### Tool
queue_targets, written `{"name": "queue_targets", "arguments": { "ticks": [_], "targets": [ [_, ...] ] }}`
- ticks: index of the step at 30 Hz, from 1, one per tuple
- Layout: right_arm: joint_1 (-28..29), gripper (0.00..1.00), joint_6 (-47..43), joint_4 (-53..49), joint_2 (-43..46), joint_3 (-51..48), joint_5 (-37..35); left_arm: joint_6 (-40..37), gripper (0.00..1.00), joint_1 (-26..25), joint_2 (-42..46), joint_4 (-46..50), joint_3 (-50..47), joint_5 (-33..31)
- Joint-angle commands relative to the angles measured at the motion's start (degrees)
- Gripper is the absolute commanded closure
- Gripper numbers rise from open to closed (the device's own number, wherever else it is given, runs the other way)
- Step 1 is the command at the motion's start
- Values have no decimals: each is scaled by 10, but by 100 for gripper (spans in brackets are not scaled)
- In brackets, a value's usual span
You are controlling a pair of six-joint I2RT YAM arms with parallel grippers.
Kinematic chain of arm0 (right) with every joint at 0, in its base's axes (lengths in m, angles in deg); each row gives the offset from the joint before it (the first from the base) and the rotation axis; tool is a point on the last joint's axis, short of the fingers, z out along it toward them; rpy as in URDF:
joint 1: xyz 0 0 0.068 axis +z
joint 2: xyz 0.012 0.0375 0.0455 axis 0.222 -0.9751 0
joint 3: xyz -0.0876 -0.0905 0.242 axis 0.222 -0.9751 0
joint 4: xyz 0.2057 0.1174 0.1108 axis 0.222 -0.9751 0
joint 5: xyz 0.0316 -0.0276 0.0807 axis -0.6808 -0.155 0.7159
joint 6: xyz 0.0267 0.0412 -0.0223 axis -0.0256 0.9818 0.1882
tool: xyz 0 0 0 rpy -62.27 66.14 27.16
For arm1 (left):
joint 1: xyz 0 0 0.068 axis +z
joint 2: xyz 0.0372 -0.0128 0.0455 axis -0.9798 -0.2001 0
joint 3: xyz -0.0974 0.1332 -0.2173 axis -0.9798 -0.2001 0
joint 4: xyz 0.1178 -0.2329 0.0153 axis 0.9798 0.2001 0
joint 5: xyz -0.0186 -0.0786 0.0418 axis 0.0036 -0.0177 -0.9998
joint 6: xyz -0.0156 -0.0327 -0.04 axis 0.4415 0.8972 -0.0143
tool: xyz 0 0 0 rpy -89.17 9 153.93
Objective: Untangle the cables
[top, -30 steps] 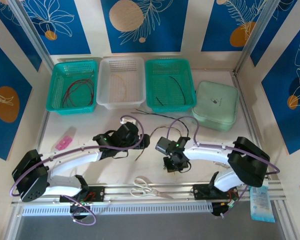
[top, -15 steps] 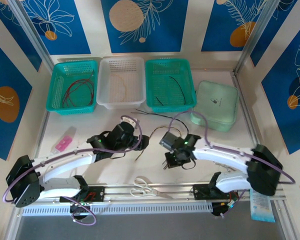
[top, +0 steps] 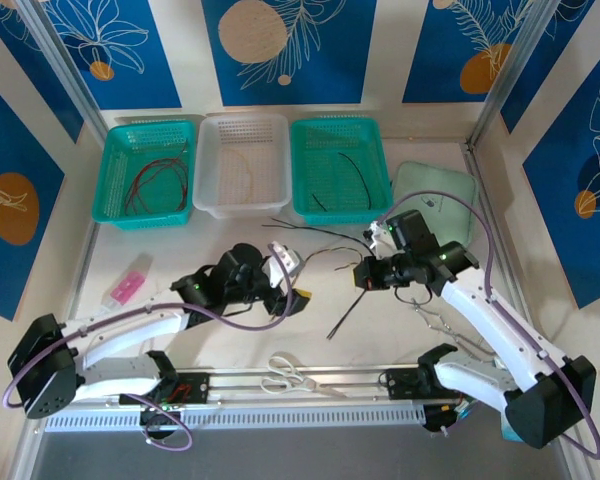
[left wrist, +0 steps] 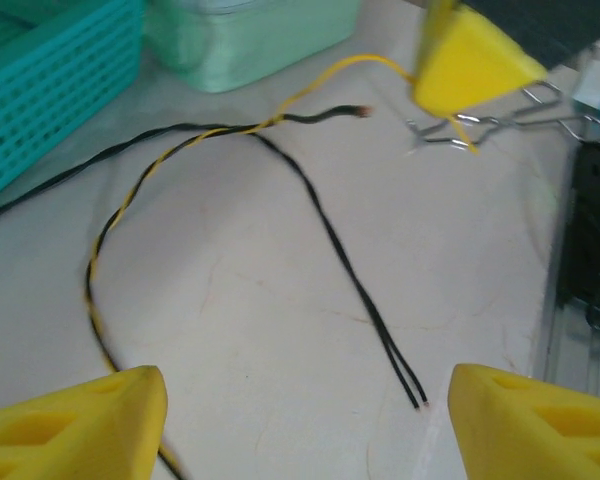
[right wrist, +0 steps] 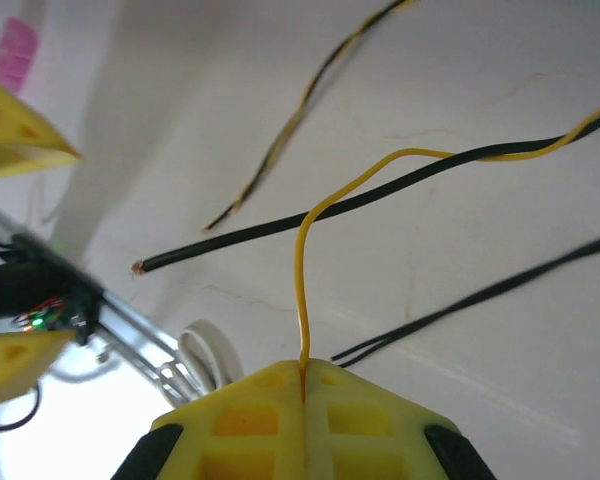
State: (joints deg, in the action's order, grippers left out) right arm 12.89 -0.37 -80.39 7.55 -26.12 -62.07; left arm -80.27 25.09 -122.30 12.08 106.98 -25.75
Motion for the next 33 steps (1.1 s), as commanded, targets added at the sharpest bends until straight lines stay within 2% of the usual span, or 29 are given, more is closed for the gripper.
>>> {"name": "queue_targets", "arguments": {
  "ticks": [1, 5, 8, 12, 15, 22, 25, 33],
  "targets": [
    [-7, 100, -48, -35, -10, 28, 90, -88, 29, 9, -26, 1, 59, 68],
    [-10, 100, -38, -42, -13, 51, 75, -103, 30, 36, -42, 25, 106, 111],
    [-19, 100, -44, -42, -22, 64, 113, -115, 31, 45, -46, 24, 130, 141],
    [5, 100, -83, -67, -34, 84, 52, -126, 34, 68, -63, 70, 192, 199],
    [16, 100, -118, -57, -31, 92, 46, -169, 35, 81, -78, 126, 236, 228],
    [32, 100, -249, -76, -45, 152, -20, -287, 35, 135, -95, 196, 293, 304],
    [35, 100, -309, -65, -42, 165, -14, -329, 38, 146, -120, 241, 327, 315],
    [54, 100, -464, -54, -38, 175, -62, -354, 47, 156, -152, 259, 375, 359]
  ]
}}
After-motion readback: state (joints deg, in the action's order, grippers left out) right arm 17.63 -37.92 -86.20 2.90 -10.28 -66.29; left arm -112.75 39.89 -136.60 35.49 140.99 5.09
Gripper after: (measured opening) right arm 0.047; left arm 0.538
